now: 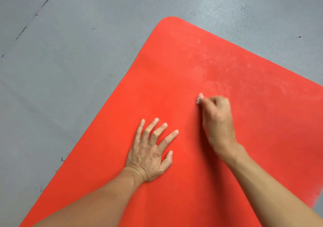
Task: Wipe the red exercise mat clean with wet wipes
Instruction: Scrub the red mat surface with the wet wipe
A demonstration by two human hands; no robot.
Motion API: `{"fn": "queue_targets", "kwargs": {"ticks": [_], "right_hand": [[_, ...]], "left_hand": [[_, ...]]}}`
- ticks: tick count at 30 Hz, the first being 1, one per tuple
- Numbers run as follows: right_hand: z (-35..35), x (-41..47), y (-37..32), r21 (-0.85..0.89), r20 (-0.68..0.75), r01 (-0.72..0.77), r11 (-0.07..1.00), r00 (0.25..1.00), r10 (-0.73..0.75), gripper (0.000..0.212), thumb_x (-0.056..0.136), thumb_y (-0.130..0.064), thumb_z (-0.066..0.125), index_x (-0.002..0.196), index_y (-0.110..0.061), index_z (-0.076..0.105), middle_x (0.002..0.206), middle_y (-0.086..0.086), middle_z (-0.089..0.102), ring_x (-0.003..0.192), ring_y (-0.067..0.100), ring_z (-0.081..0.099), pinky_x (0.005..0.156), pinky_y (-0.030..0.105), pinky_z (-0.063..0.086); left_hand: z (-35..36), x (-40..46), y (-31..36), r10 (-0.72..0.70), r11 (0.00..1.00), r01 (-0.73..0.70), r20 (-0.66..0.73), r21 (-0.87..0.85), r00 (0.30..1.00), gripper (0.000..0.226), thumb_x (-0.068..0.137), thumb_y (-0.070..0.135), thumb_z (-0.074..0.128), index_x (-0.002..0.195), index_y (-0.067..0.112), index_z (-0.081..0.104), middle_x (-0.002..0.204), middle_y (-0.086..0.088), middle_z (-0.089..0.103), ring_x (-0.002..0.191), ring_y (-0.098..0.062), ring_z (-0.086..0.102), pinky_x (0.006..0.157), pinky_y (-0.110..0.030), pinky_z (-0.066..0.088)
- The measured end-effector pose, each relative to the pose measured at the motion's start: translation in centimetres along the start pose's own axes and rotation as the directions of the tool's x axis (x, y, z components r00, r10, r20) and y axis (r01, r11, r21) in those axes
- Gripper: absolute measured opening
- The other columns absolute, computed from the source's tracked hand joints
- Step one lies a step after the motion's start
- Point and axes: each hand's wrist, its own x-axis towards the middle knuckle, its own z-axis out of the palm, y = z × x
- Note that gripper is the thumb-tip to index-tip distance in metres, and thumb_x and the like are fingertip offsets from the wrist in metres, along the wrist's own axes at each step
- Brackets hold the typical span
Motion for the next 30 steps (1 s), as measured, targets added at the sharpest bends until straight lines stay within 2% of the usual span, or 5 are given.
{"fn": "queue_targets", "kwargs": {"ticks": [4,10,15,20,30], "right_hand": [[1.9,3.5,-1.0,0.038,-0.149,-0.218,0.975,0.964,0.221,0.025,0.108,-0.016,0.052,0.105,0.001,0.071,0.088,0.016,0.054,0.082,0.03,0.049,0.073,0.038,0.038],[-1.0,-2.2,-0.1,0.101,0.276,0.368,0.924,0.882,-0.381,0.034,0.108,-0.02,0.05,0.133,-0.001,0.062,0.108,0.011,0.056,0.098,0.025,0.05,0.085,0.033,0.046],[0.2,0.9,0.5,0.022,-0.088,-0.182,0.983,0.979,0.183,0.027,0.107,-0.019,0.051,0.11,0.0,0.07,0.094,0.014,0.054,0.087,0.028,0.048,0.076,0.049,0.047],[2.7,-3.5,-3.2,0.083,0.122,0.269,0.959,0.953,-0.278,0.03,0.1,-0.003,0.061,0.129,0.002,0.065,0.102,0.015,0.057,0.092,0.03,0.052,0.084,0.036,0.049],[2.5,-3.2,-3.6,-0.002,0.149,0.22,0.975,0.965,-0.217,0.019,0.104,-0.008,0.053,0.117,-0.003,0.065,0.103,0.012,0.054,0.093,0.03,0.05,0.083,0.037,0.048]], "left_hand": [[0.0,-0.2,0.1,0.001,1.0,-0.001,-0.013,-0.007,1.0,0.065,0.087,0.044,0.063,0.15,0.032,0.055,0.148,-0.008,0.052,0.149,-0.038,0.04,0.12,-0.069,0.026],[-0.1,-0.1,0.1,0.003,1.0,-0.003,-0.013,-0.005,1.0,0.065,0.087,0.044,0.063,0.151,0.033,0.055,0.149,-0.007,0.052,0.149,-0.037,0.039,0.12,-0.069,0.025],[0.2,-0.2,-0.1,0.006,1.0,-0.006,-0.013,0.001,1.0,0.064,0.088,0.045,0.063,0.151,0.033,0.055,0.149,-0.008,0.052,0.15,-0.037,0.039,0.12,-0.069,0.025],[0.0,0.0,-0.1,0.002,1.0,-0.003,0.004,0.016,1.0,0.065,0.087,0.046,0.063,0.151,0.034,0.054,0.151,-0.006,0.05,0.151,-0.036,0.038,0.12,-0.068,0.025],[-1.3,0.2,-0.6,0.006,0.999,-0.006,0.008,-0.047,1.0,0.055,0.091,0.041,0.063,0.144,0.028,0.062,0.145,-0.007,0.057,0.147,-0.033,0.043,0.122,-0.063,0.027]]}}
